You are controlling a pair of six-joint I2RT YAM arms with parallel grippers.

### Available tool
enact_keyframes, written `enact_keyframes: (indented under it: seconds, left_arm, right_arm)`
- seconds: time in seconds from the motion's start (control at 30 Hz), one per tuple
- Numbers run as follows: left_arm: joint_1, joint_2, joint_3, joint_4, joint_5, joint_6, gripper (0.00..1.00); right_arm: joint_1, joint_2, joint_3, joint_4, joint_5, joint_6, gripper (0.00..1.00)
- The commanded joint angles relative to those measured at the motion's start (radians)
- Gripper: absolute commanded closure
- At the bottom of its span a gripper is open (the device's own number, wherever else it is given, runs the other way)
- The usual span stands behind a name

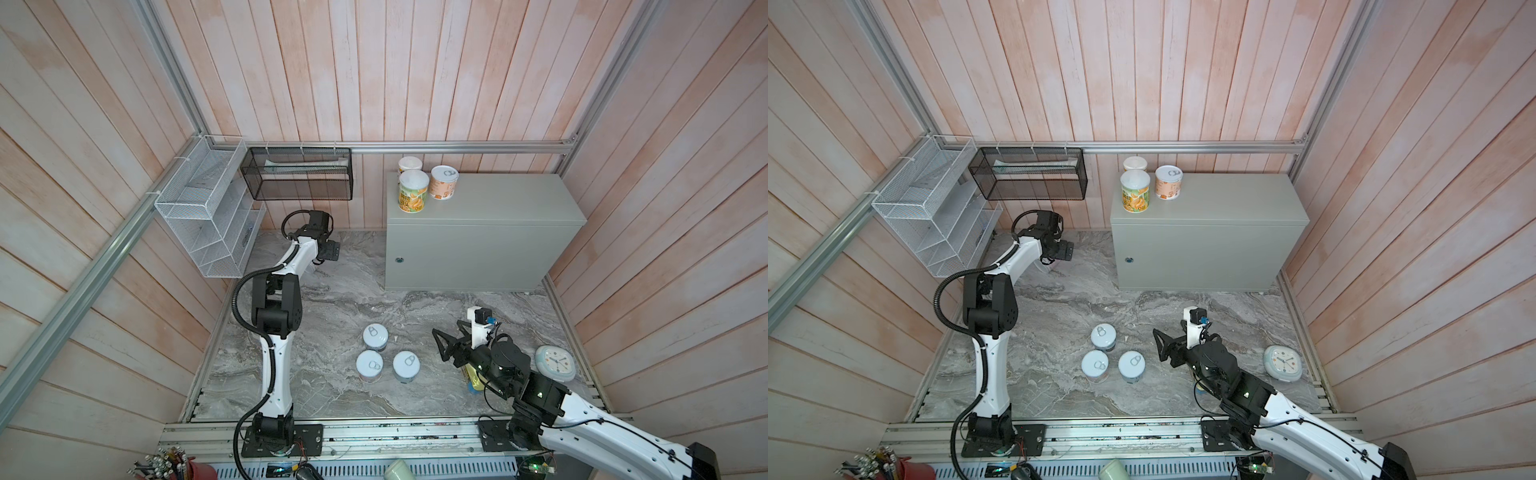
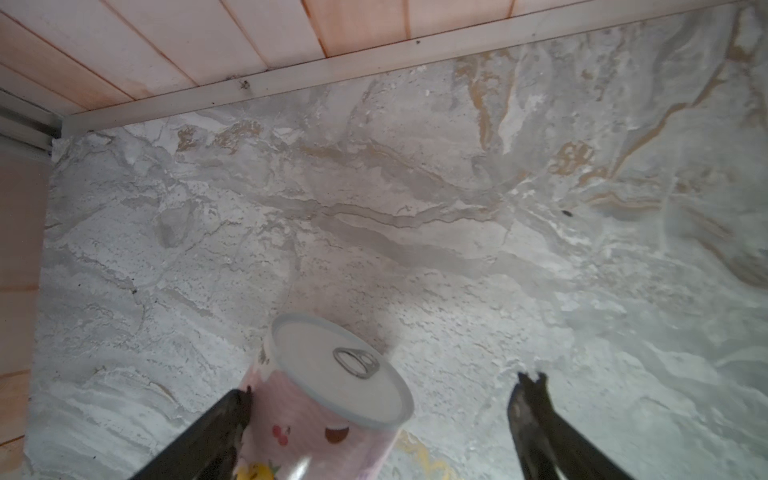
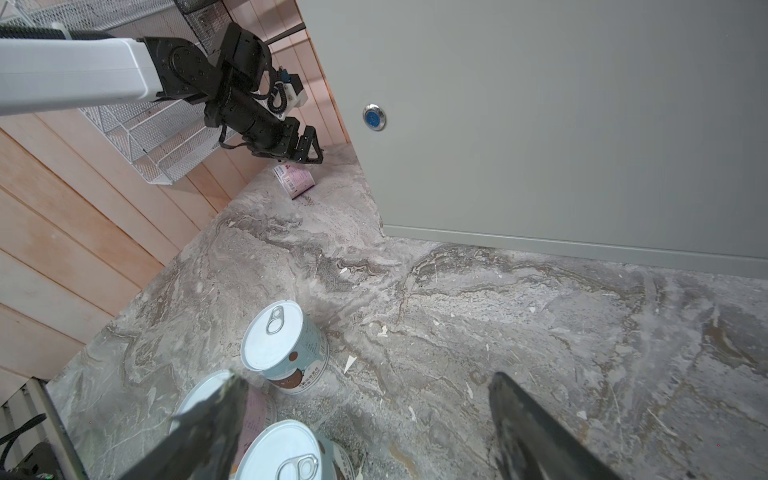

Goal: Place and organize the canned foods onto the counter

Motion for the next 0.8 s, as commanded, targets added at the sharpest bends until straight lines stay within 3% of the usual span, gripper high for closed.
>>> enact_keyframes:
  seconds: [0.0, 0.27, 0.43, 0.77]
  left_arm:
    - [0.028, 0.023, 0.005, -0.078, 0.029, 0.014, 0.03]
    - [0.029, -0.029, -0.105, -0.037, 0.025, 0.007, 0.04]
    - [0.029, -0.053, -0.165, -0.016, 0.023, -0.02, 0.13]
    - [0.029, -0.026, -0.117, -0.018, 0.094, -0.088, 0.14]
  right_arm:
    - [-0.003, -0.027, 0.019, -0.032, 0.05, 0.03, 0.09]
    - [-0.004, -0.039, 0.008, -0.026, 0.053, 0.036, 0.09]
    - [-0.003, -0.037, 0.013, -0.032, 0.062, 0.035, 0.09]
    - [-0.002, -0.051, 0.022, -0.07, 0.059, 0.048, 0.1]
